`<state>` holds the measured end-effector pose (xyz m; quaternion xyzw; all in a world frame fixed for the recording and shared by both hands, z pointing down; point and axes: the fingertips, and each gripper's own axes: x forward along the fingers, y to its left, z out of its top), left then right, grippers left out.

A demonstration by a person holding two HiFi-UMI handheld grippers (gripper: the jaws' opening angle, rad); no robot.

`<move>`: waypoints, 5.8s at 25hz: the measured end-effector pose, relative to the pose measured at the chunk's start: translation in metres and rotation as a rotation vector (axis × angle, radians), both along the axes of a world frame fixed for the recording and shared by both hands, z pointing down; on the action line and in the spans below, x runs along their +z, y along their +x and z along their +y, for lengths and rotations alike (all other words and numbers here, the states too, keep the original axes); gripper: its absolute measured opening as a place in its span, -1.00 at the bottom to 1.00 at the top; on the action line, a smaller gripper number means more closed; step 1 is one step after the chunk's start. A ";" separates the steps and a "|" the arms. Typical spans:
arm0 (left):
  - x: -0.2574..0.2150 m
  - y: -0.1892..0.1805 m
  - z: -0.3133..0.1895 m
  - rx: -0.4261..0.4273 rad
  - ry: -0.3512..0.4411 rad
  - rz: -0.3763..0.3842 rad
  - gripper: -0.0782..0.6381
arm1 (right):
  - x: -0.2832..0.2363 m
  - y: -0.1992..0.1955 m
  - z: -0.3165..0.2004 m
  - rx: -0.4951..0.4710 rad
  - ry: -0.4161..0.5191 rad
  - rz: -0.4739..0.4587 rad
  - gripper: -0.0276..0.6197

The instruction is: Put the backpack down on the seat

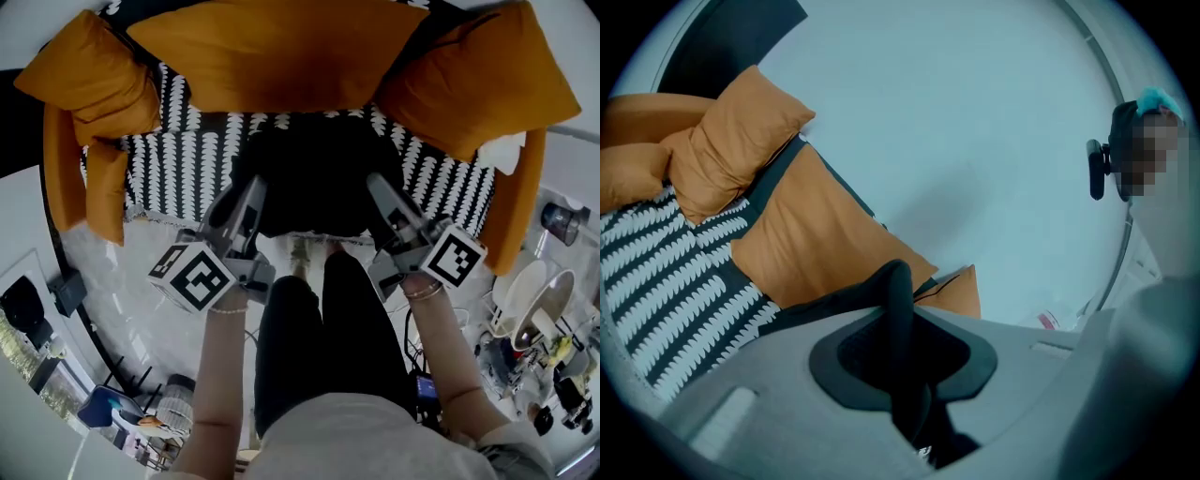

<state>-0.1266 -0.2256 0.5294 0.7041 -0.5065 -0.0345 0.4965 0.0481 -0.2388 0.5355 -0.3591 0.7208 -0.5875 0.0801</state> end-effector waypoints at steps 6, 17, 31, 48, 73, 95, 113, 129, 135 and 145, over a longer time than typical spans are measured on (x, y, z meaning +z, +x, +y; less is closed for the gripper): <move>0.022 0.012 -0.009 0.052 0.012 -0.011 -0.61 | 0.020 -0.003 -0.010 -0.017 0.028 0.015 -0.71; 0.072 0.004 -0.028 0.096 0.035 -0.127 -0.61 | 0.074 0.002 -0.022 -0.008 0.021 0.046 -0.70; 0.111 0.006 -0.008 0.038 0.007 0.018 -0.61 | 0.107 0.016 -0.002 -0.010 0.039 0.029 -0.66; 0.141 -0.006 0.019 -0.023 -0.138 -0.083 -0.28 | 0.143 0.036 0.027 0.049 -0.072 0.301 -0.19; 0.101 -0.017 0.050 -0.050 -0.136 -0.048 -0.01 | 0.122 0.097 0.076 0.344 -0.158 0.346 -0.12; -0.057 0.002 0.088 0.067 0.077 -0.079 -0.01 | -0.049 0.034 0.095 0.220 0.037 0.056 -0.12; -0.234 0.045 0.086 0.199 0.470 0.028 -0.47 | -0.232 -0.017 0.093 0.093 0.401 -0.043 -0.44; -0.272 0.076 0.102 0.311 0.524 -0.038 -0.76 | -0.291 -0.041 0.110 0.008 0.549 -0.064 -0.91; -0.274 0.088 0.104 0.346 0.522 -0.021 -0.76 | -0.298 -0.036 0.115 0.042 0.608 -0.018 -0.91; -0.255 0.092 0.110 0.369 0.477 -0.046 -0.76 | -0.281 -0.043 0.128 -0.052 0.619 0.087 -0.91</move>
